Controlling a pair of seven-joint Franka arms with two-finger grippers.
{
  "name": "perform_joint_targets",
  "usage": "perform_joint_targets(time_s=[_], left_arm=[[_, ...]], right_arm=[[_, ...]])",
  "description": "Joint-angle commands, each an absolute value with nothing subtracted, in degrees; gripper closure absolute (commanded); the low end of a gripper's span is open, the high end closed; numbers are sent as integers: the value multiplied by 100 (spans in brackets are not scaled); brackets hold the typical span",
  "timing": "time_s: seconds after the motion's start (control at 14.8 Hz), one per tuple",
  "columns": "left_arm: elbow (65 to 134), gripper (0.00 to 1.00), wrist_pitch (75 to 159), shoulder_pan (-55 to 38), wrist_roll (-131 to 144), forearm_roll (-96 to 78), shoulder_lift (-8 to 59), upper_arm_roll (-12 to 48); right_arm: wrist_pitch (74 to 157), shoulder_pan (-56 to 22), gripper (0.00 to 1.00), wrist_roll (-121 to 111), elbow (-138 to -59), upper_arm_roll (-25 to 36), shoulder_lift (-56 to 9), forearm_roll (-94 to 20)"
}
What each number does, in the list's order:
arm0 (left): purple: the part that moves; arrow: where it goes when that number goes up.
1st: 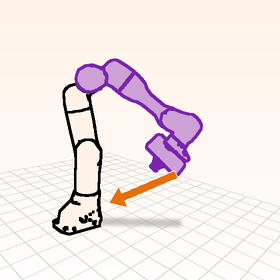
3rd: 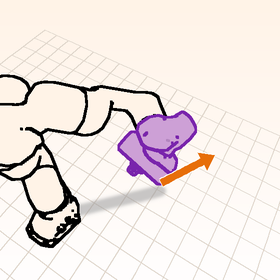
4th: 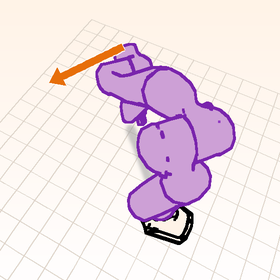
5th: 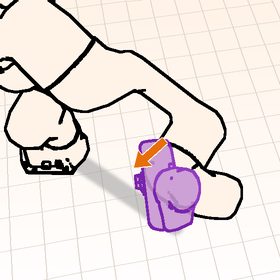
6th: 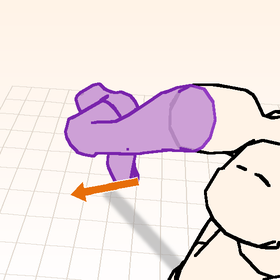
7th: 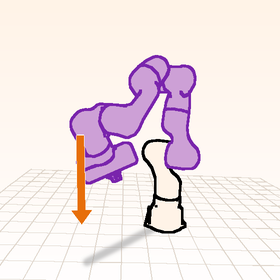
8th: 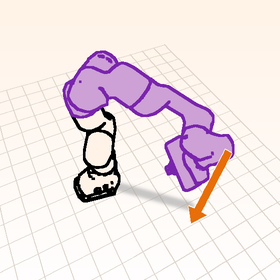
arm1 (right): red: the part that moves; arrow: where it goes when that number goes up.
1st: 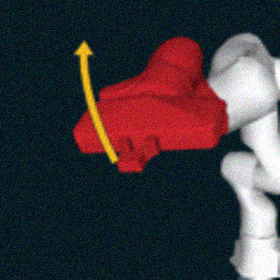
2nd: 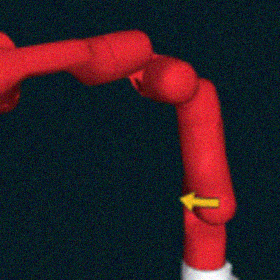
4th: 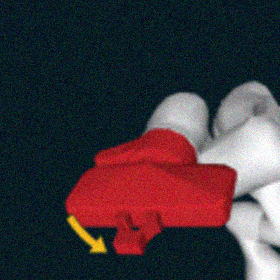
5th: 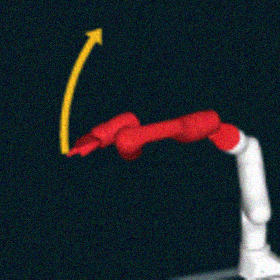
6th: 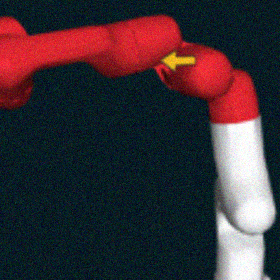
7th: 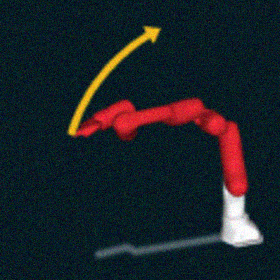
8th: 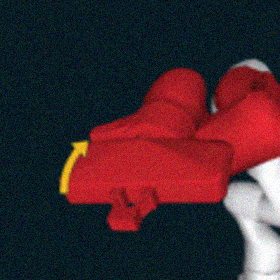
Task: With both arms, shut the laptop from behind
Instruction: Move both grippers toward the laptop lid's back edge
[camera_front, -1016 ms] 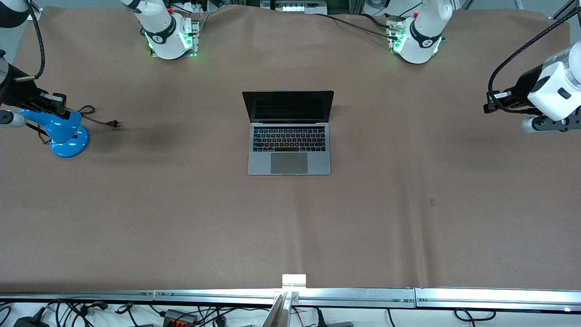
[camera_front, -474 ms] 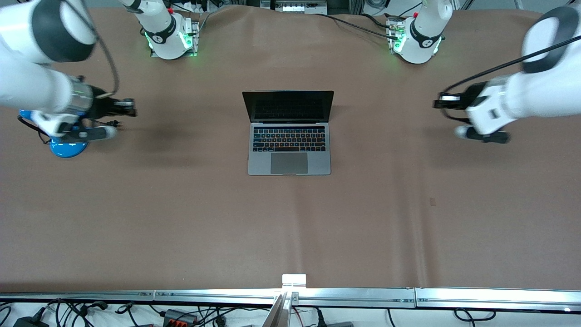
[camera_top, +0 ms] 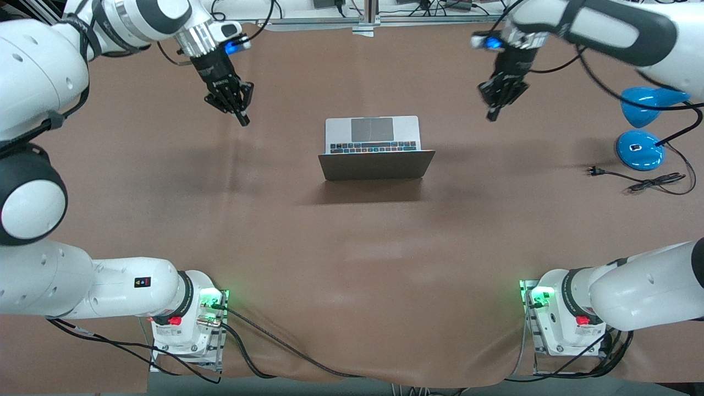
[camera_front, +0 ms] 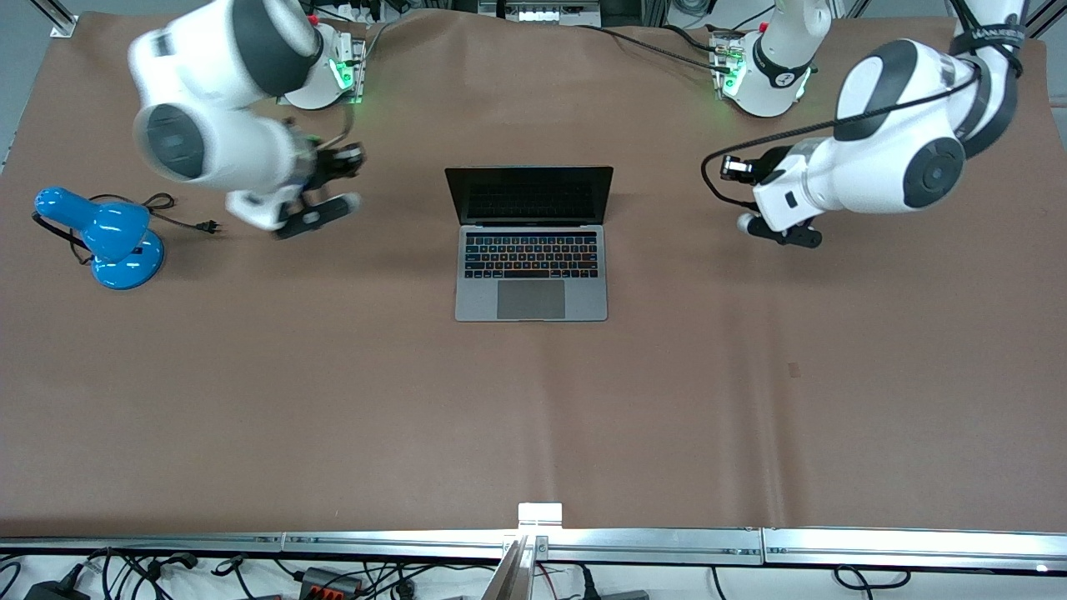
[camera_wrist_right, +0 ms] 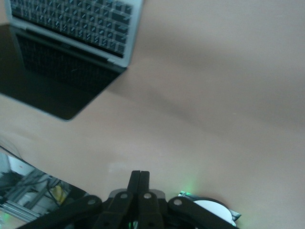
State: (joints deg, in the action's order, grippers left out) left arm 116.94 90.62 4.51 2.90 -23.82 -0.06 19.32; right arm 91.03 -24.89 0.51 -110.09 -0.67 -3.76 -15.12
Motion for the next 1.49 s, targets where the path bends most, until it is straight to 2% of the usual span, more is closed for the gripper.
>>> perform_joint_targets(time_s=[0.0,0.14,0.27,0.41,0.47,0.61,0.68,1.08,1.42], left_arm=[[12610,100,9430,554,193,-2785,-895,2180],[13015,100,9571,510,193,-3048,-1194,2249],[13139,100,9615,527,193,-3111,-1266,2399],[13375,100,9877,501,202,-3425,-1292,2434],[13481,100,10192,484,202,-3550,-1283,2713],[13474,100,10746,501,263,-3560,-1170,3337],[13474,100,10923,518,272,-3560,-1021,3444],[13456,100,11231,466,264,-3910,-441,3674],[13412,100,12049,448,466,-3946,96,4034]], right_arm=[[9499,-3074,100,446,-11337,9,-290,-1808],[9659,-3312,100,623,-11434,9,-334,-2047],[9729,-3523,100,737,-11583,9,-404,-2074],[10193,-3988,100,1316,-11890,9,-378,-2153],[10369,-4173,100,1536,-11909,17,-421,-2153],[10598,-4245,100,1643,-11900,18,-536,-2153],[10721,-4254,100,1652,-11909,18,-588,-2153],[11732,-4359,100,2134,-11874,18,-922,-2145],[11874,-4307,100,2197,-11742,35,-958,-2127]])
